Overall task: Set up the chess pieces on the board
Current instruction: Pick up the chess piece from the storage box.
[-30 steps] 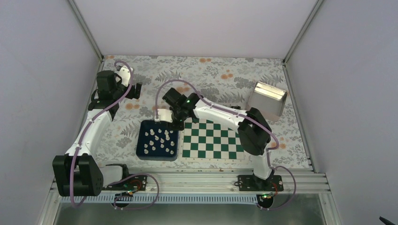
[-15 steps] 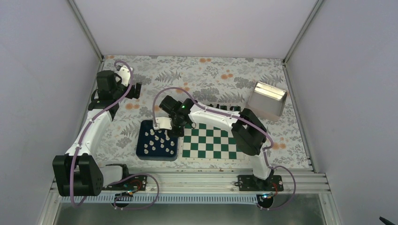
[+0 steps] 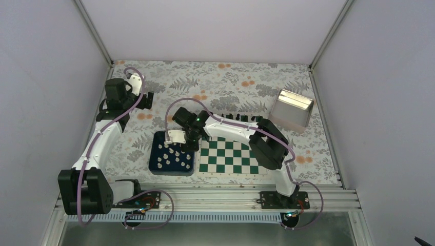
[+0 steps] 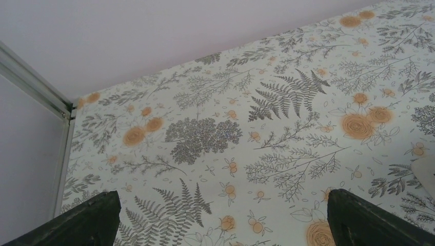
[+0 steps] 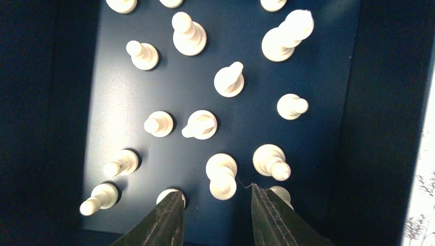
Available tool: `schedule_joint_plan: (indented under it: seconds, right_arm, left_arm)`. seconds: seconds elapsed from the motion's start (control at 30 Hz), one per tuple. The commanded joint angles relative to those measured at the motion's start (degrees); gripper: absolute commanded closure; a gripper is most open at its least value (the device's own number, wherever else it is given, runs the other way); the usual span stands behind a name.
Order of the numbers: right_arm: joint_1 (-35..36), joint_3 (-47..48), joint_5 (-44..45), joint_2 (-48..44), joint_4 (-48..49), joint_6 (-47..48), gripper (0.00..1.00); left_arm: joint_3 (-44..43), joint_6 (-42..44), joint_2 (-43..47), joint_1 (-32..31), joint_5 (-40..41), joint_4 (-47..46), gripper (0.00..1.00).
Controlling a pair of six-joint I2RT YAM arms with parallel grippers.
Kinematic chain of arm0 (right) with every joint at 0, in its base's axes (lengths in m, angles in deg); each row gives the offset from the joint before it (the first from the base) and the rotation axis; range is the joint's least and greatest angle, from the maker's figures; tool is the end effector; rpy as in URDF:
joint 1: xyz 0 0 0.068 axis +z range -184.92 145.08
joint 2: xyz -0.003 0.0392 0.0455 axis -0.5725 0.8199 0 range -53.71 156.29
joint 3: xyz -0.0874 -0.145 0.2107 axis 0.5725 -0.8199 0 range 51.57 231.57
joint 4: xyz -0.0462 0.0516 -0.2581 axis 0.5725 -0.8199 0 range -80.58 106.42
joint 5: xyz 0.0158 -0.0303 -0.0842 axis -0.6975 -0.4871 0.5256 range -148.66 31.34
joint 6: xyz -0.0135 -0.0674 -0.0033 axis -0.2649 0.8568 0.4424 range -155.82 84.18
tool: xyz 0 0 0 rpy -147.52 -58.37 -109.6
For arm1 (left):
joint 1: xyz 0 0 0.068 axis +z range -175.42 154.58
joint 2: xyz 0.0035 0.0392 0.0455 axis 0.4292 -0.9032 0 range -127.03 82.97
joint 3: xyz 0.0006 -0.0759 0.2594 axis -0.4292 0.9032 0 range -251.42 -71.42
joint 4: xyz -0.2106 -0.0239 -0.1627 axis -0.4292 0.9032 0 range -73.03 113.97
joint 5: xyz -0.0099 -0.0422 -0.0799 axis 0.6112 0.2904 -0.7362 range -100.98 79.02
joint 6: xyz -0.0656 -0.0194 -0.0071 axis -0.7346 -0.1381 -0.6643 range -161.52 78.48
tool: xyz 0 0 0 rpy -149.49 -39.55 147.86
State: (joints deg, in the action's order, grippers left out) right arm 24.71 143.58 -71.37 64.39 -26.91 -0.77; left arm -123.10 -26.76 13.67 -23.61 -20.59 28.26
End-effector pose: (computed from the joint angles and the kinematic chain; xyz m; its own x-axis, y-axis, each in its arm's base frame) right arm 0.2121 0.3859 0.1674 0.1184 -0.9062 -0.4059 -0.9928 -0.1148 -0.0333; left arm 0.2980 0.0002 0.2770 -0.4379 0.2375 -0.8671 0.2341 0.9613 0.1451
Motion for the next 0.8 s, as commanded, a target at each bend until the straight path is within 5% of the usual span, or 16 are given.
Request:
schedule_joint_plan:
  seconds: [0.0, 0.77]
  right_arm:
    - [0.7, 1.3, 0.5, 2.3, 1.3, -0.4, 0.63]
    - [1.7, 4.0, 0.5, 5.7, 1.5, -1.4, 0.74]
  left_arm:
    - [0.5, -0.2, 1.3, 0.6, -0.9, -1.3, 0.00]
    - [1.6, 0.2, 2.3, 2.8, -4.3, -1.4, 0.00]
